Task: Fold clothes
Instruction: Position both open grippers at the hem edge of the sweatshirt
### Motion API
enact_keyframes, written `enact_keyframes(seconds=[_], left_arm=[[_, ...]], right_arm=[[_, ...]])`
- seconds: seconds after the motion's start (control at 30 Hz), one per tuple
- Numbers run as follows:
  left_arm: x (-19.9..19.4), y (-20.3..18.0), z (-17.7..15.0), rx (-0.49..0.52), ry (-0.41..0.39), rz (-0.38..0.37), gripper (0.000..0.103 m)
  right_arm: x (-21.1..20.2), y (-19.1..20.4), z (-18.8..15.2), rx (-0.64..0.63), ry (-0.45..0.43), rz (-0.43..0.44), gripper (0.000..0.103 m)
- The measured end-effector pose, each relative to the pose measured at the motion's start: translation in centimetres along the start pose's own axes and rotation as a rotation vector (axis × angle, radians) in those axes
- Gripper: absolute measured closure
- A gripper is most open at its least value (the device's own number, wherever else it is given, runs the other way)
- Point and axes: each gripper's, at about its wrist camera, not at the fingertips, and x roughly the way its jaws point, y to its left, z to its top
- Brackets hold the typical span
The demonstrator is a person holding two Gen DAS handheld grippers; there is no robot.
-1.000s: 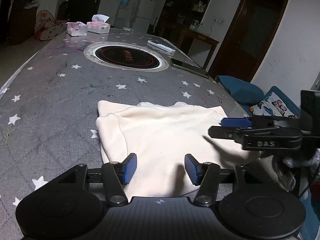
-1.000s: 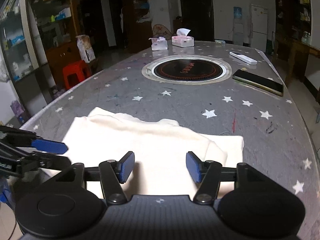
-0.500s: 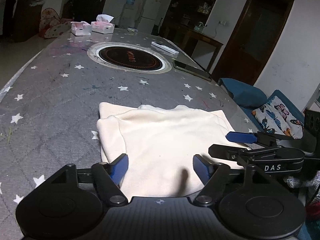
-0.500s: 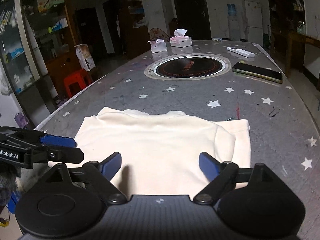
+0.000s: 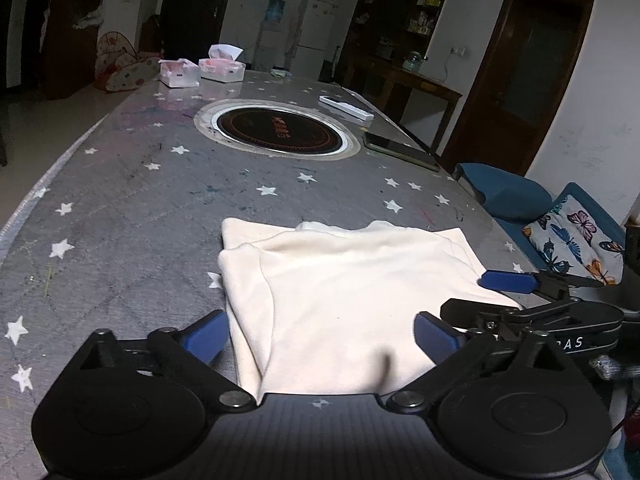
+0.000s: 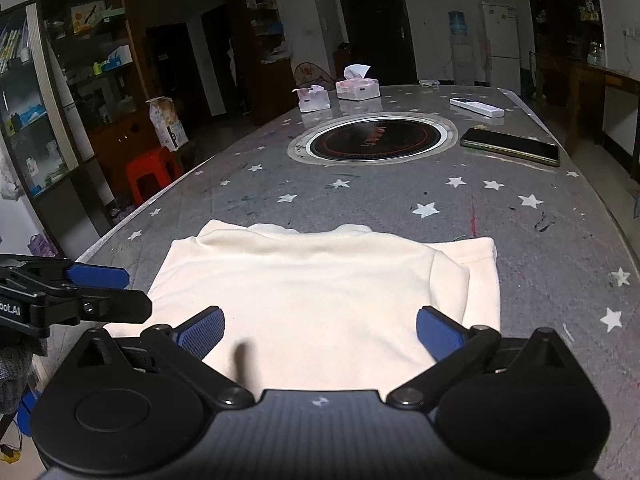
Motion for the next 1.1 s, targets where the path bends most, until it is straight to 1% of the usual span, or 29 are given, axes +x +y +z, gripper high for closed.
enact_keyframes(seconds=[0.37, 0.57, 0.7, 0.9, 1.1], left_arm=[[-0.8, 0.1, -0.3, 0.003, -0.029, 0.042, 0.0], [-1.1, 0.1, -0.6, 0.002, -0.042, 0.086, 0.0], [-1.3, -0.1, -0.7, 0.009, -0.042, 0.098, 0.0], [-1.6, -0.6, -0.9, 0.024, -0.034, 0.097, 0.0], [-1.8, -0.5, -0.9, 0.007, -0.033, 0.114, 0.0]], right_arm=[[-0.5, -0.2, -0.3, 0.034, -0.02, -0.006, 0.0], [-0.8, 0.1, -0.5, 0.042, -0.026, -0.019, 0.0], [-1.1, 0.1, -0.7, 0.046, -0.032, -0.03, 0.0], [-1.5, 0.1, -0.8, 0.075, -0.048, -0.035, 0.0], [-1.8, 0.5, -1.0, 0.051, -0.044, -0.037, 0.0]])
